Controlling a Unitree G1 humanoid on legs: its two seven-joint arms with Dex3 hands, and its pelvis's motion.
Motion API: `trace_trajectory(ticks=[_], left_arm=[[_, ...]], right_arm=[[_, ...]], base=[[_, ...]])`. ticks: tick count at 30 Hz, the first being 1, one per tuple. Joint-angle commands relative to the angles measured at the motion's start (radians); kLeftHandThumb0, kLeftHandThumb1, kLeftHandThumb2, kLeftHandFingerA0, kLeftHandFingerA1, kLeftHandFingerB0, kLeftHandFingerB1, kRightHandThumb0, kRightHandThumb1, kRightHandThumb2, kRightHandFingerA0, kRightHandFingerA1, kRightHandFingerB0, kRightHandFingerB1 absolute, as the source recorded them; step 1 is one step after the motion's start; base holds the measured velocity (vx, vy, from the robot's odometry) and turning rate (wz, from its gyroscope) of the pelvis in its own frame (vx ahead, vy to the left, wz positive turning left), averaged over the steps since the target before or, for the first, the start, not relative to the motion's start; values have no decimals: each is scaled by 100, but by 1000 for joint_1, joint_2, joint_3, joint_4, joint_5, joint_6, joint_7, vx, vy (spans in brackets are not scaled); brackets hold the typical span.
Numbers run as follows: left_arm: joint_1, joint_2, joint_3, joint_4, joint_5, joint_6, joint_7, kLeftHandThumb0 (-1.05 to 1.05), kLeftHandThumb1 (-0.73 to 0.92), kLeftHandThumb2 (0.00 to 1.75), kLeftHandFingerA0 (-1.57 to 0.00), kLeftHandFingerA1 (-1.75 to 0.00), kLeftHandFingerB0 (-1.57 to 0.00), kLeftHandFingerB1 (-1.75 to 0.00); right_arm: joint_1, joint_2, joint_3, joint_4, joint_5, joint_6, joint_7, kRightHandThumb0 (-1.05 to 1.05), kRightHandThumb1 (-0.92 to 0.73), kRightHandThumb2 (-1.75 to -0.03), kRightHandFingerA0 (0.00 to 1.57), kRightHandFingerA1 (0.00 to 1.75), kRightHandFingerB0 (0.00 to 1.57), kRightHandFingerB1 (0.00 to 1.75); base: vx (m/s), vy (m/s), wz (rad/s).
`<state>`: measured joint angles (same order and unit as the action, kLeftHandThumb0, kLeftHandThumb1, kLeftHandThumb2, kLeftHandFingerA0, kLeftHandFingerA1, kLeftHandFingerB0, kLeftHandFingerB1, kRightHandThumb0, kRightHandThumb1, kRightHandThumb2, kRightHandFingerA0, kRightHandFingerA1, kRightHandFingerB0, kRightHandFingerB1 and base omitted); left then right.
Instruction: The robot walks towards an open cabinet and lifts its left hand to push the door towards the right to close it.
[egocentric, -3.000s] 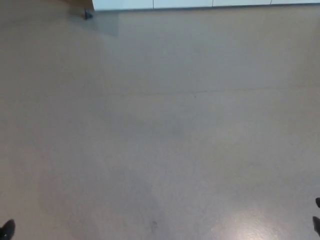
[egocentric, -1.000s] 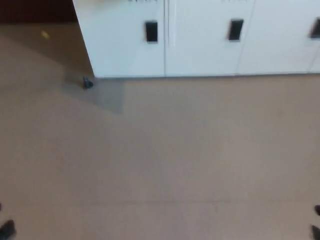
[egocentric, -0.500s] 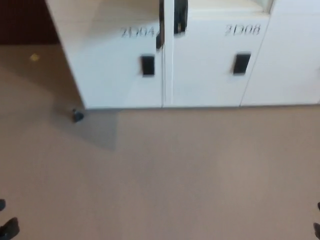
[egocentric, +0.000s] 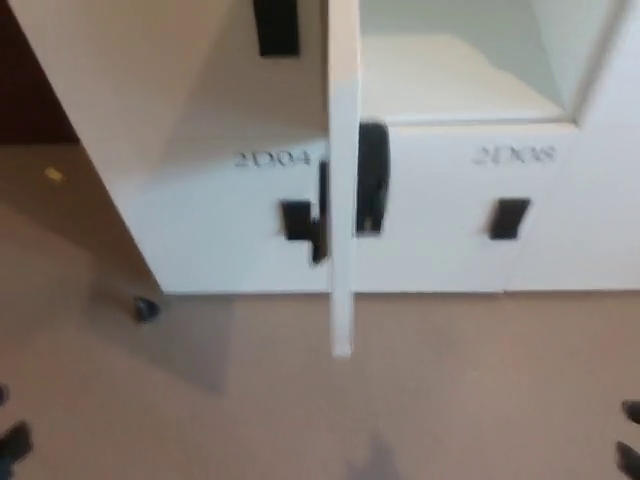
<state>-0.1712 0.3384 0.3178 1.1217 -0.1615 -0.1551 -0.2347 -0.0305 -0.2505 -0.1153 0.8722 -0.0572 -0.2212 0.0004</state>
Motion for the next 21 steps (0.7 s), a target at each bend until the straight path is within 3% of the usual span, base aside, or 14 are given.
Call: trace_trajectory(ticks=[1,12,21], left_arm=[[-10,23,-10,8,15,-15,11,-22,65,59,-59,-45,-41,-40],[-45,32,-22,23,16,-15,8,-24,65,59,-61,-46,-41,-40],[-87,38,-42,23,22,-14,3,-24,64,58,-60,-46,-39,-40]], right_arm=[[-2,-8,-6,15,3,-16,-11,-26,-71,-61,67,47,44,39],[-12,-6,-15,35,9,-30,-19,-26,-71,-61,67,47,44,39],[-18,-2,-32,32,20,-30,-22,-30,-70,-60,68,47,45,39]], base=[[463,-121,26],[404,-77,-10],[210,283,-6]])
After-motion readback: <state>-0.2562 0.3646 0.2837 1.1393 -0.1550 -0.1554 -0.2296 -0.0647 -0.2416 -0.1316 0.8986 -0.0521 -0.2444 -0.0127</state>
